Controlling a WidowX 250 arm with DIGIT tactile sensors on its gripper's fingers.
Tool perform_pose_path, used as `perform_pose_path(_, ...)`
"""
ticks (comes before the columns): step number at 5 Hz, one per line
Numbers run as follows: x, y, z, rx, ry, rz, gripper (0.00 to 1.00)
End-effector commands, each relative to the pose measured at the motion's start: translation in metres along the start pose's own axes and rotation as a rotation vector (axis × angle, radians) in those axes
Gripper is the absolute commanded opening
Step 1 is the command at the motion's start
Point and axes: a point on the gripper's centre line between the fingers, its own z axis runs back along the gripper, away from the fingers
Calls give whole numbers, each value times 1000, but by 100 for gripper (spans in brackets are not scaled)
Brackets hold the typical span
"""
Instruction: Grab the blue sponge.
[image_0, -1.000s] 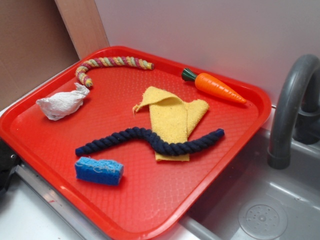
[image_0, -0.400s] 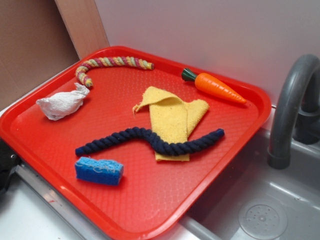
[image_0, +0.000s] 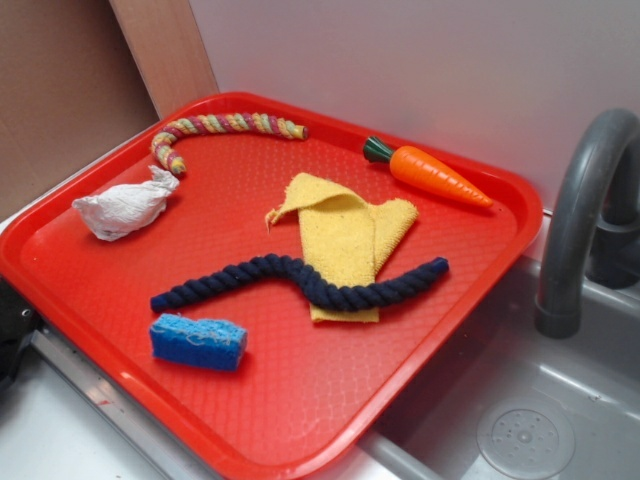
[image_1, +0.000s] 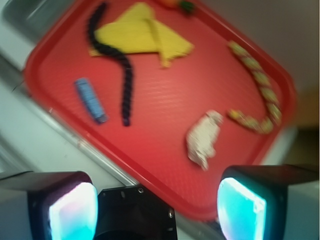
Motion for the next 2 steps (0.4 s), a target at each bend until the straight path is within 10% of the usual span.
perform_pose_path(1,36,-44,-11,-1,-47,-257,100)
perform_pose_path(2,45,-50,-33,-21,-27,-277,100)
